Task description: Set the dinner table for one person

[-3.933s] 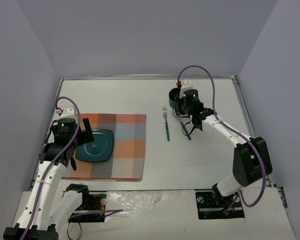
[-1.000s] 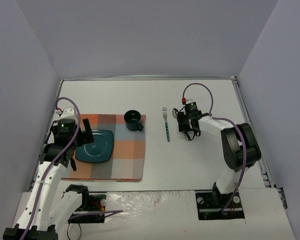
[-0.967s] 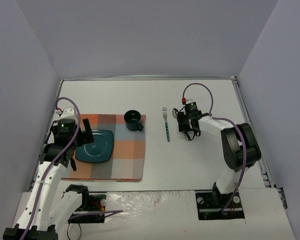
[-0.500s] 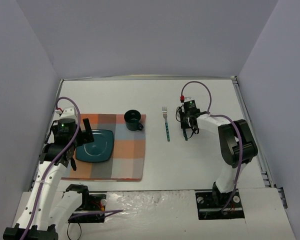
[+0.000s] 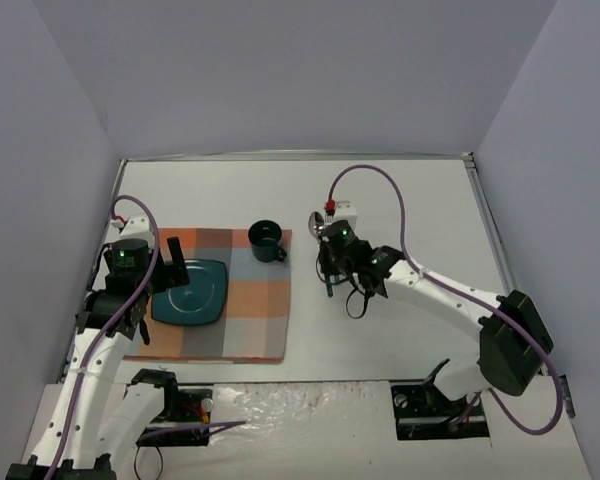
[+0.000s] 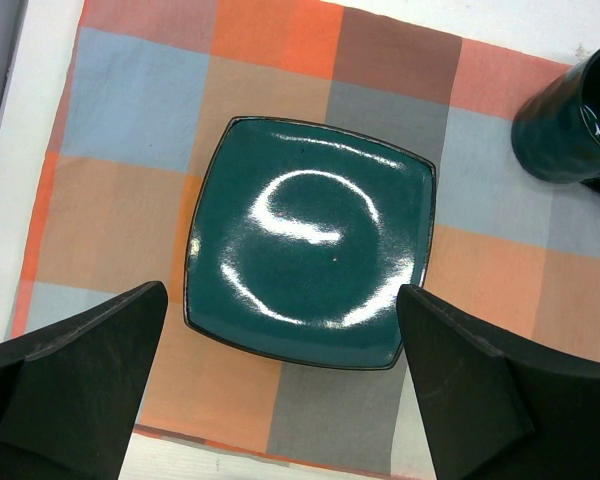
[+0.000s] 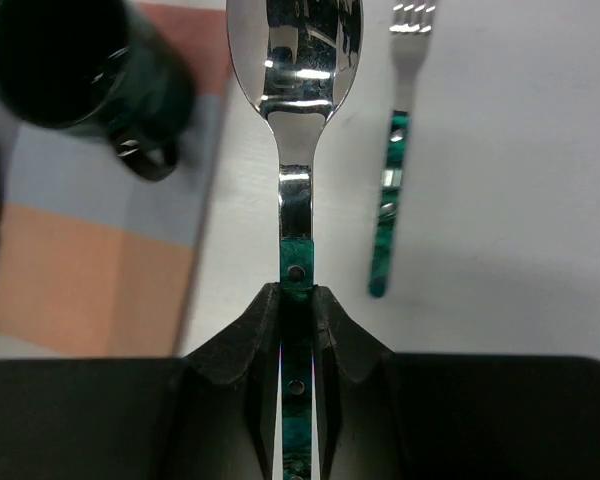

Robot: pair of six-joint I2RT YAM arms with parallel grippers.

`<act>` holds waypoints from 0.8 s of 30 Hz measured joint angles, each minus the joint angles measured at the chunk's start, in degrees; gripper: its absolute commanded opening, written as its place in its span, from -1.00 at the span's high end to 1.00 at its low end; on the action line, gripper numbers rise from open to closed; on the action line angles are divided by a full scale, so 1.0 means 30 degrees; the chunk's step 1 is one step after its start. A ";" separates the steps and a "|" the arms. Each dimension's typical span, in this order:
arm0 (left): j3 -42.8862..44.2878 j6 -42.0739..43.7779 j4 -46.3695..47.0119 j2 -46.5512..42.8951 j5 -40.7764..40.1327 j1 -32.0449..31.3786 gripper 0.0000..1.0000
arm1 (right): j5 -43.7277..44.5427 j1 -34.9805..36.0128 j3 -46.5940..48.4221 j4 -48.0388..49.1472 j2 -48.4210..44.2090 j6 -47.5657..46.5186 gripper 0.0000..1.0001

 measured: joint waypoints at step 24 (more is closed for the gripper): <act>0.0000 0.0056 -0.0018 -0.1013 -0.0641 0.0000 -0.94 | 0.4308 0.8926 0.5783 -0.2732 0.8205 1.1157 1.00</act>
